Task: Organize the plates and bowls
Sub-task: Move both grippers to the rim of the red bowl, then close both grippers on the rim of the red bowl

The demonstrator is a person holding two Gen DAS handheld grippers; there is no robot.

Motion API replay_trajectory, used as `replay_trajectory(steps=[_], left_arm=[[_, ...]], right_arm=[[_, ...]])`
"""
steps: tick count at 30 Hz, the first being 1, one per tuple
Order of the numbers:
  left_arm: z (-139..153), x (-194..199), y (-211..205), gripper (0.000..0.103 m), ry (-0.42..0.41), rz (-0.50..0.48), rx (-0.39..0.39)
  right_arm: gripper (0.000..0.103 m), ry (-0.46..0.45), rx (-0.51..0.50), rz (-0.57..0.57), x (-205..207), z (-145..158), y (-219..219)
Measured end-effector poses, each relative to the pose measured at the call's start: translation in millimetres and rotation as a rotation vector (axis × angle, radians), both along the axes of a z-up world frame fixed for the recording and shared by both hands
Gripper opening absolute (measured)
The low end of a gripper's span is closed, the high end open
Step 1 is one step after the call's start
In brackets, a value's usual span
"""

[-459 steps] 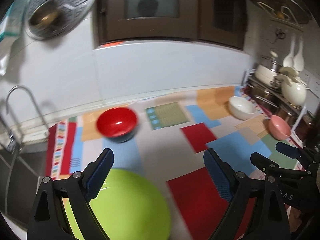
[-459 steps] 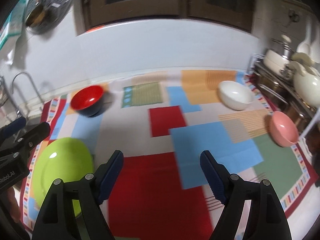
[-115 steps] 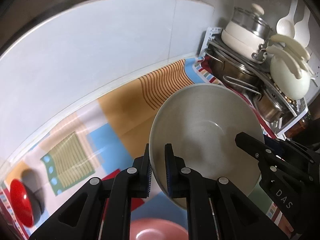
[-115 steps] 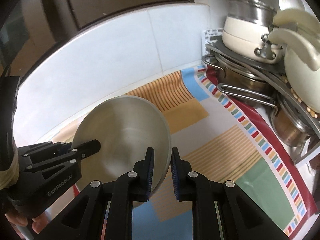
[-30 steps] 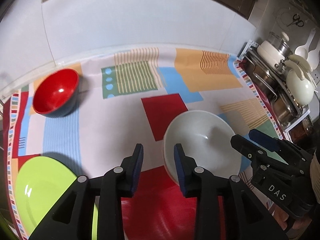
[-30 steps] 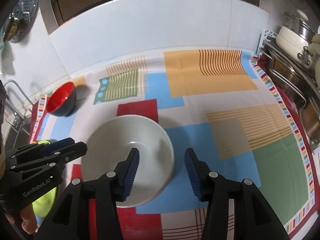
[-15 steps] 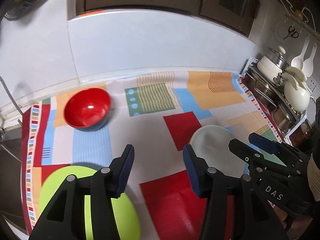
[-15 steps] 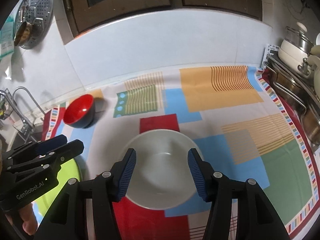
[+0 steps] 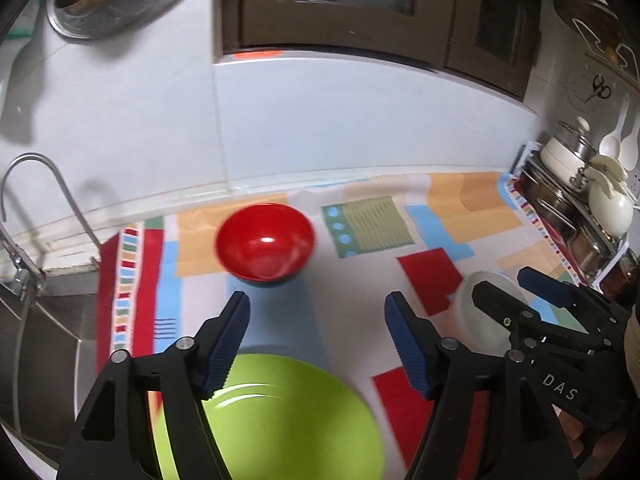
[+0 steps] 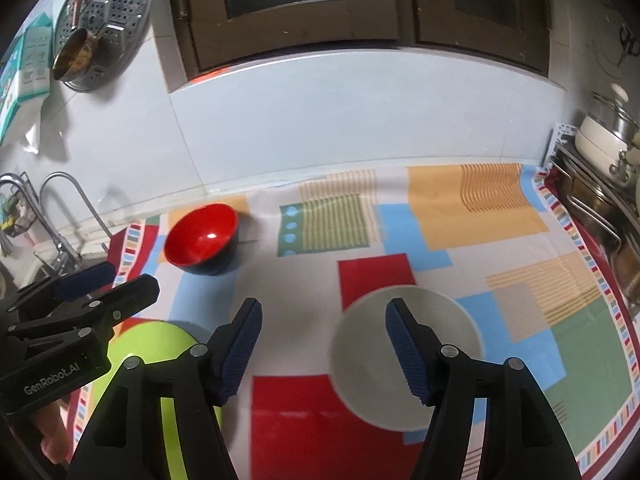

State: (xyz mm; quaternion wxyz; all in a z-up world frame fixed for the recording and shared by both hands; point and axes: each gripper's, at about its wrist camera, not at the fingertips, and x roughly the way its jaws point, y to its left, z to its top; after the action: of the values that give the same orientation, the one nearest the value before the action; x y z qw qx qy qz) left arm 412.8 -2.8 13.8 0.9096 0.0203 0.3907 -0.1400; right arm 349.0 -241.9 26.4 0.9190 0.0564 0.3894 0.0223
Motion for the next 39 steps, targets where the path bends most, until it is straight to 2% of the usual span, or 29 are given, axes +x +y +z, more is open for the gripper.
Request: replay_trajectory(steps=[9, 16, 23, 33, 39], left_arm=[[-8, 25, 53, 0.071, -0.012, 0.039, 0.037], [-20, 53, 74, 0.071, -0.001, 0.043, 0.057], [-40, 91, 83, 0.071, 0.024, 0.036, 0.066], [-79, 140, 75, 0.070, 0.090, 0.011, 0.080], [-100, 160, 71, 0.062, 0.132, 0.001, 0.073]], right_arm=[[0.066, -0.037, -0.031, 0.019, 26, 2, 54], [0.066, -0.035, -0.038, 0.014, 51, -3, 83], [0.066, -0.008, -0.040, -0.003, 82, -16, 98], [0.066, 0.080, -0.040, -0.021, 127, -51, 108], [0.065, 0.118, -0.016, -0.019, 149, -65, 113]])
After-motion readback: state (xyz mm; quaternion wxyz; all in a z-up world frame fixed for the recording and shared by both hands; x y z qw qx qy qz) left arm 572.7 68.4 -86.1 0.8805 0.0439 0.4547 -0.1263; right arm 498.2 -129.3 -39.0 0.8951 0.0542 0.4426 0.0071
